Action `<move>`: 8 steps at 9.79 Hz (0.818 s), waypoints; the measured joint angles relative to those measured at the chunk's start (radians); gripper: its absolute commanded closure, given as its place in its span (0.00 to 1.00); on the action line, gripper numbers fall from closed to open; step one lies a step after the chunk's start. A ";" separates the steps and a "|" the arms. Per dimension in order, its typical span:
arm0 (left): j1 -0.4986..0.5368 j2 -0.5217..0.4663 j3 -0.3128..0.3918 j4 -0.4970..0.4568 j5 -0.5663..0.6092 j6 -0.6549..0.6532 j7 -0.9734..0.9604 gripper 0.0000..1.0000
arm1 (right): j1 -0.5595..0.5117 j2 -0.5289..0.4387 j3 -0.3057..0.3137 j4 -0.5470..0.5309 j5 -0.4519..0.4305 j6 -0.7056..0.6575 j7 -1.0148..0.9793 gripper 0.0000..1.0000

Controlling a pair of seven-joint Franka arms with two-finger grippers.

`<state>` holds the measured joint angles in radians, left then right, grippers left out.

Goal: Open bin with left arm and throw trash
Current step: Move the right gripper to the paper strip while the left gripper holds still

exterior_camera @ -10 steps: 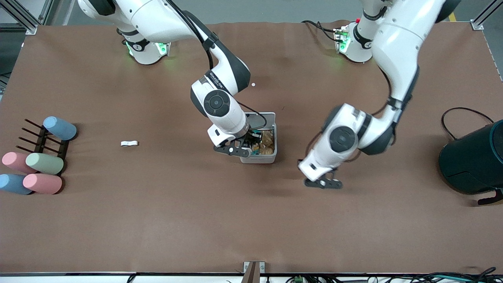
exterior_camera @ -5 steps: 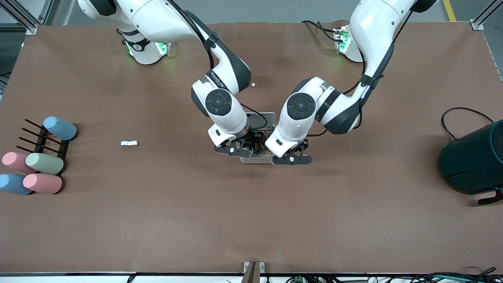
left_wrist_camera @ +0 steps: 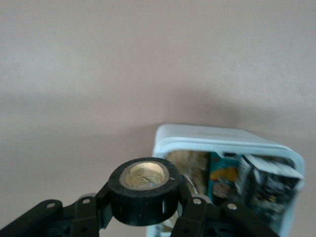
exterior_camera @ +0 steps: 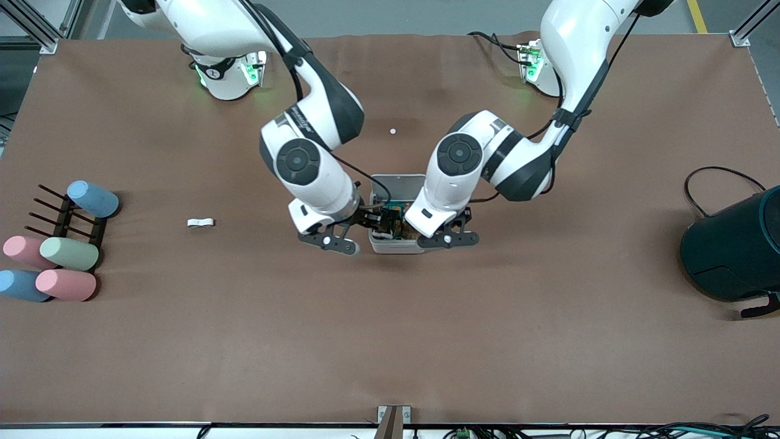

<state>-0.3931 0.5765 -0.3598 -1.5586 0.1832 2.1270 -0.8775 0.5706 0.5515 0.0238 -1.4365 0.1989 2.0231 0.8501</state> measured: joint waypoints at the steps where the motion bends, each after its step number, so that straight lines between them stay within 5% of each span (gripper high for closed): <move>1: -0.010 0.002 -0.013 0.000 0.000 -0.001 -0.032 0.88 | -0.039 -0.024 -0.002 -0.022 0.000 -0.035 0.000 0.12; 4: -0.034 0.027 -0.016 -0.001 0.000 0.000 -0.049 0.56 | -0.247 -0.156 -0.011 -0.260 -0.003 -0.052 -0.202 0.12; 5: -0.033 0.036 -0.015 -0.001 0.000 0.001 -0.049 0.01 | -0.330 -0.188 -0.013 -0.337 -0.004 -0.051 -0.309 0.11; 8: -0.027 0.040 -0.014 0.004 0.000 0.001 -0.049 0.00 | -0.517 -0.211 -0.014 -0.460 -0.077 -0.049 -0.601 0.04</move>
<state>-0.4203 0.6166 -0.3739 -1.5547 0.1833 2.1280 -0.9261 0.0534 0.3405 0.0100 -1.8965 0.1222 1.9744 0.2486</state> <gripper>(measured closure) 0.242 0.075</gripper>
